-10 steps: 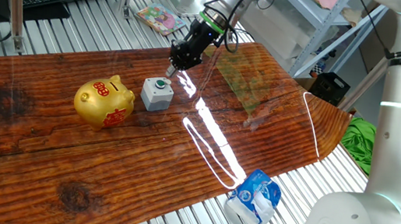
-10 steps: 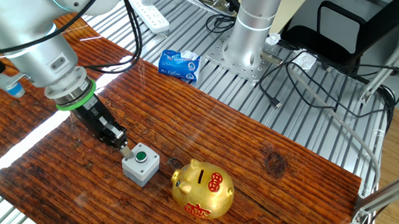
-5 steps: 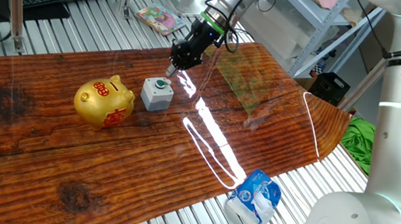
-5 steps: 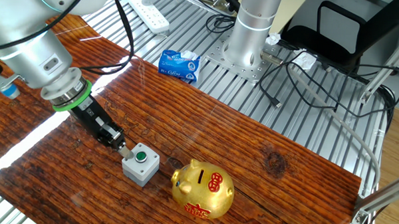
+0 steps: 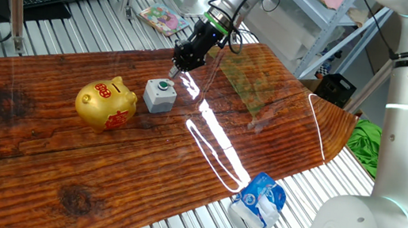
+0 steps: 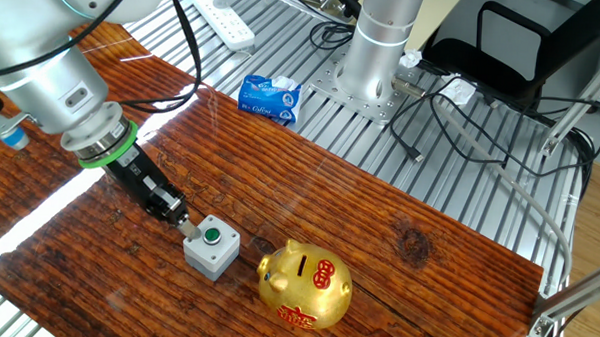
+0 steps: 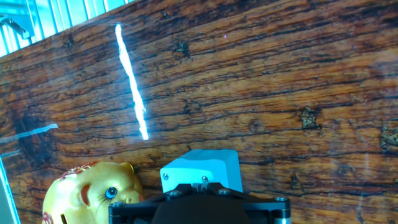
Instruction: Drop coins into a piggy bank
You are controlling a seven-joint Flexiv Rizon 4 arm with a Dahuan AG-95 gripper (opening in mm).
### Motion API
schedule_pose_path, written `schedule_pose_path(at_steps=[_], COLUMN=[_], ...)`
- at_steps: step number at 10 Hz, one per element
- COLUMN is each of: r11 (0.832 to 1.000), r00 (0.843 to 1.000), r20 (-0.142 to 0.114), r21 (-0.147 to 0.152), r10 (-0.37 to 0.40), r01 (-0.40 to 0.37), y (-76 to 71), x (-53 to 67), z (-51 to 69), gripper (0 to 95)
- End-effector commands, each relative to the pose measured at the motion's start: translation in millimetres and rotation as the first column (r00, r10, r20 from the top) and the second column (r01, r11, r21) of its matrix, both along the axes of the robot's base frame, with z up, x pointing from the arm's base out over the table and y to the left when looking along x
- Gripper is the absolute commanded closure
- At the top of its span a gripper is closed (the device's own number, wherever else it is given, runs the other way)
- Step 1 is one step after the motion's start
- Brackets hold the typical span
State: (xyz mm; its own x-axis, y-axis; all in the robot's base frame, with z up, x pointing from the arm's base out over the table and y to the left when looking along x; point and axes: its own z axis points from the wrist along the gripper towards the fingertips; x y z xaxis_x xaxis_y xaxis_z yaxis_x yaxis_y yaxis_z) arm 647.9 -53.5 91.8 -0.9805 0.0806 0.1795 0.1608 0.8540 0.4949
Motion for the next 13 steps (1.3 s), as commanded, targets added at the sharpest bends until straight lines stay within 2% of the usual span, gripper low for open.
schedule_pose_path(at_steps=[1, 4, 5, 7, 8, 12, 13], r11=[1.0, 0.999, 0.999, 0.997, 0.997, 0.997, 0.998], r00=[1.0, 0.999, 0.999, 0.997, 0.996, 0.998, 0.999], r20=[-0.001, -0.02, -0.026, -0.038, -0.044, -0.033, -0.025], r21=[0.003, 0.014, 0.018, 0.023, 0.028, 0.052, 0.054], r10=[-0.006, -0.036, -0.047, -0.066, -0.075, -0.05, -0.033], r01=[0.006, 0.036, 0.048, 0.067, 0.076, 0.052, 0.034], y=[0.2, 0.9, 1.4, 1.3, 1.3, 1.1, 0.9], x=[-0.8, -2.6, -3.8, -3.8, -3.9, -4.3, -5.3], z=[0.1, -0.4, -0.4, 0.7, 1.1, 1.9, 1.2], gripper=[95.0, 95.0, 76.0, 76.0, 57.0, 57.0, 76.0])
